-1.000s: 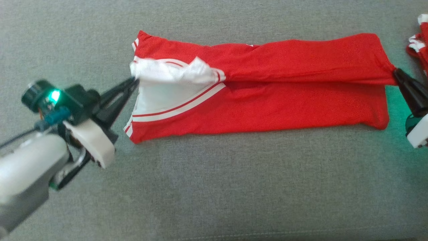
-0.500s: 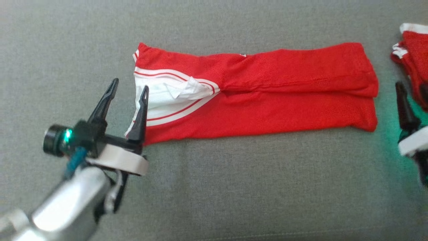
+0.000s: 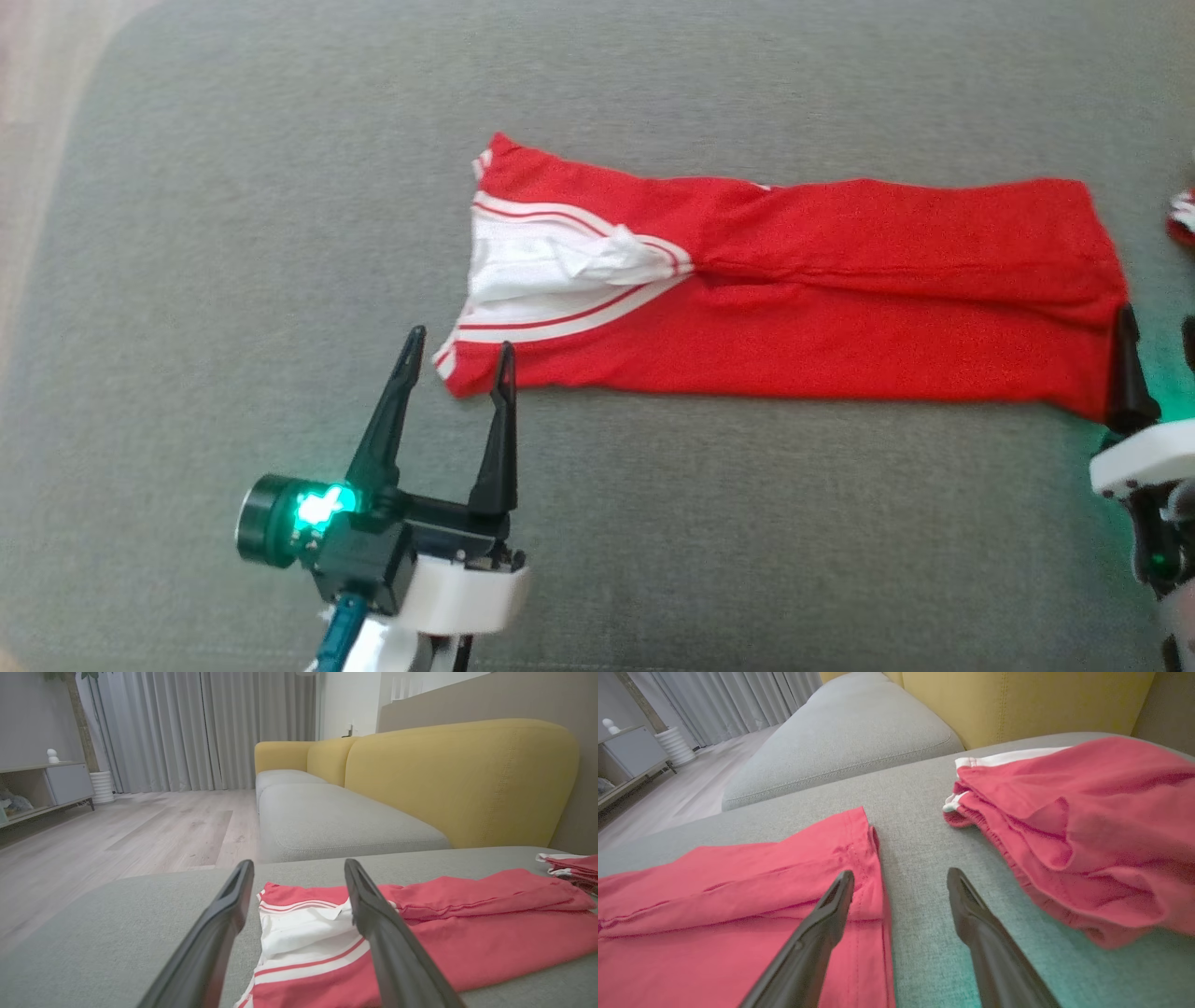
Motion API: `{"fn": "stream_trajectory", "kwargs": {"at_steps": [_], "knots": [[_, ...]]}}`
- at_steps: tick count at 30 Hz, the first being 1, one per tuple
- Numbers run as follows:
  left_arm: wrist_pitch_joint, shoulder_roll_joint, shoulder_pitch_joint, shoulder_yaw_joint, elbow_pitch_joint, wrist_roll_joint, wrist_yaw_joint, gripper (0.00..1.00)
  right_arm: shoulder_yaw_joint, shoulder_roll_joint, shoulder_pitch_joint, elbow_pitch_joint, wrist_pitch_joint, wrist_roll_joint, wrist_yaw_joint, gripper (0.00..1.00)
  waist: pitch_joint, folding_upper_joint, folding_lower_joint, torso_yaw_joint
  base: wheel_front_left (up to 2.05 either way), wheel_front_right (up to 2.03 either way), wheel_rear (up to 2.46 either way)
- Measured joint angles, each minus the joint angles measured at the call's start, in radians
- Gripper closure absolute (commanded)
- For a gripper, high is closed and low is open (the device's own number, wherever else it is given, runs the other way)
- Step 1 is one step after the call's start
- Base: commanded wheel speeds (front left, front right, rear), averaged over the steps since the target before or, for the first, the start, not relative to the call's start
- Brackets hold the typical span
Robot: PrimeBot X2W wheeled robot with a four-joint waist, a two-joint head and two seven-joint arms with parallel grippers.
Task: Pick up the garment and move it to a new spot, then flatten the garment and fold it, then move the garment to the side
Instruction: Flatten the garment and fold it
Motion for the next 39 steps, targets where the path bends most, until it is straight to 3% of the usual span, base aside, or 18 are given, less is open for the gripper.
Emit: {"fn": "stream_trajectory", "kwargs": {"at_steps": [7,9,10,11,12,13,21,27,32,39], "knots": [[0.000,-0.057,0.042,0.064,-0.005,0.092,-0.083,0.00,-0.051,0.010,-0.052,0.152,0.001,-0.027,0.000,0.00,0.001,0.0000,0.0001,0.055,0.00,0.00,0.00],[0.000,-0.068,0.048,0.086,-0.008,0.108,-0.100,0.00,-0.050,0.017,-0.070,0.192,0.007,-0.028,0.000,0.09,0.001,0.0000,0.0000,0.061,0.00,0.00,0.00],[0.000,-0.072,0.050,0.092,-0.009,0.116,-0.108,0.00,-0.047,0.023,-0.077,0.207,0.013,-0.027,0.000,0.29,0.001,0.0000,0.0001,0.064,0.00,0.00,0.00],[0.000,-0.078,0.052,0.100,-0.009,0.123,-0.117,0.00,-0.043,0.028,-0.084,0.218,0.014,-0.026,0.000,0.62,0.000,0.0000,0.0001,0.067,0.00,0.00,0.00],[0.000,-0.085,0.053,0.111,-0.010,0.130,-0.126,0.00,-0.033,0.029,-0.089,0.226,0.014,-0.025,0.000,0.89,-0.002,0.0000,0.0000,0.069,0.00,0.00,0.00],[0.000,-0.090,0.053,0.117,-0.010,0.136,-0.134,0.00,-0.022,0.030,-0.093,0.231,0.014,-0.021,0.000,1.00,-0.005,0.0000,0.0000,0.071,0.00,0.00,0.00],[0.000,-0.119,0.109,0.176,-0.008,0.171,-0.179,0.00,0.012,0.026,-0.087,0.247,0.005,0.029,0.000,1.00,-0.050,0.0000,0.0001,0.073,0.00,0.00,0.00],[0.000,-0.128,0.137,0.202,0.002,0.182,-0.201,0.00,-0.010,-0.036,-0.061,0.198,0.004,0.030,0.000,1.00,-0.089,0.0000,0.0000,0.065,0.00,0.00,0.00],[0.000,-0.134,0.138,0.222,0.006,0.198,-0.223,0.00,-0.010,-0.095,-0.060,0.092,0.003,0.052,0.000,1.00,-0.118,0.0000,0.0000,0.063,0.00,0.00,0.00],[0.000,-0.156,0.159,0.242,0.009,0.208,-0.244,0.00,0.055,-0.040,-0.069,-0.146,0.080,0.045,0.000,1.00,-0.134,0.0000,0.0000,0.075,0.00,0.00,0.00]]}}
